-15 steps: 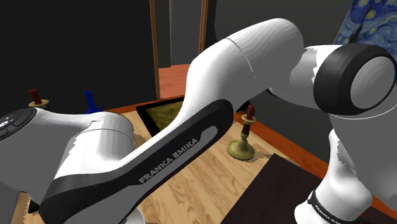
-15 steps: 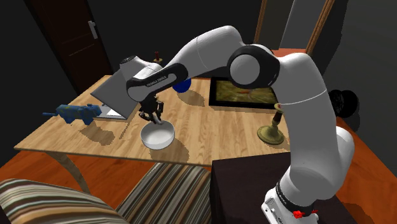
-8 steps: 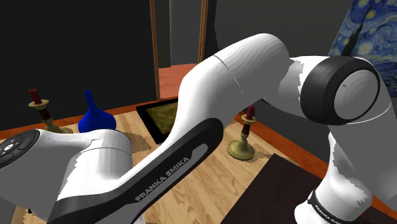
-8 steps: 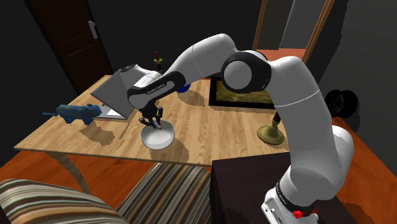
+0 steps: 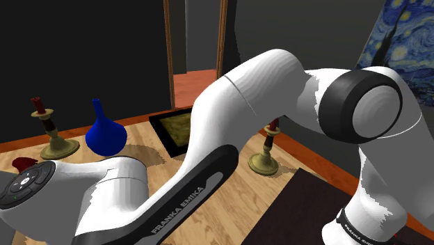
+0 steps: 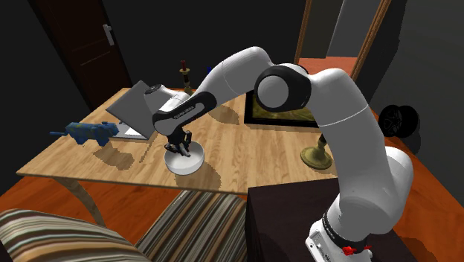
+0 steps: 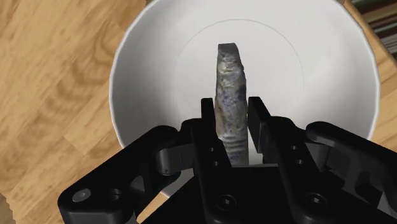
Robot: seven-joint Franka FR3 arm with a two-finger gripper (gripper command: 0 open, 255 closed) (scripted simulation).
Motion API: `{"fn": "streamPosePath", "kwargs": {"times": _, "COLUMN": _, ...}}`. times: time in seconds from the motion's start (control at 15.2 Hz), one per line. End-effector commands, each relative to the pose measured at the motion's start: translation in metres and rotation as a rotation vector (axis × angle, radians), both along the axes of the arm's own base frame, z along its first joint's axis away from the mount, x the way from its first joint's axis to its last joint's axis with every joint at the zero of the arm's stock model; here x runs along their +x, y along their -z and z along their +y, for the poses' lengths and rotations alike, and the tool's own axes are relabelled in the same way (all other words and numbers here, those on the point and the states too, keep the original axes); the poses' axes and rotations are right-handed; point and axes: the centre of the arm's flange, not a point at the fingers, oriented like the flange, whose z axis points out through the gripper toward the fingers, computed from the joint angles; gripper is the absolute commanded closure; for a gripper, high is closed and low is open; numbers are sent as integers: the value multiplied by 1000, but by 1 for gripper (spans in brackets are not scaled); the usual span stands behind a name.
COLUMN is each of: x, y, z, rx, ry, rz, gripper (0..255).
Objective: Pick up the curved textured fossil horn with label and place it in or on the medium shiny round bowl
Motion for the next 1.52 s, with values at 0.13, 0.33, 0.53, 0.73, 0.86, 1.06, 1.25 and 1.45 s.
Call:
{"fn": "streamPosePath", "kwargs": {"times": 0.13, "x": 0, "y": 1, "z": 0, "rx": 0, "ry": 0, "rz": 0, "gripper": 255}}
{"fn": "streamPosePath", "kwargs": {"times": 0.33, "x": 0, "y": 1, "z": 0, "rx": 0, "ry": 0, "rz": 0, "gripper": 0}}
{"fn": "streamPosePath", "kwargs": {"times": 0.53, "x": 0, "y": 1, "z": 0, "rx": 0, "ry": 0, "rz": 0, "gripper": 0}}
{"fn": "streamPosePath", "kwargs": {"times": 0.73, "x": 0, "y": -12, "z": 2, "rx": 0, "ry": 0, "rz": 0, "gripper": 0}}
{"fn": "streamPosePath", "kwargs": {"times": 0.86, "x": -1, "y": -38, "z": 7, "rx": 0, "ry": 0, "rz": 0, "gripper": 0}}
{"fn": "streamPosePath", "kwargs": {"times": 1.06, "x": -2, "y": -49, "z": 8, "rx": 0, "ry": 0, "rz": 0, "gripper": 0}}
{"fn": "streamPosePath", "kwargs": {"times": 1.25, "x": -2, "y": -49, "z": 8, "rx": 0, "ry": 0, "rz": 0, "gripper": 0}}
{"fn": "streamPosePath", "kwargs": {"times": 1.45, "x": -2, "y": -49, "z": 8, "rx": 0, "ry": 0, "rz": 0, "gripper": 0}}
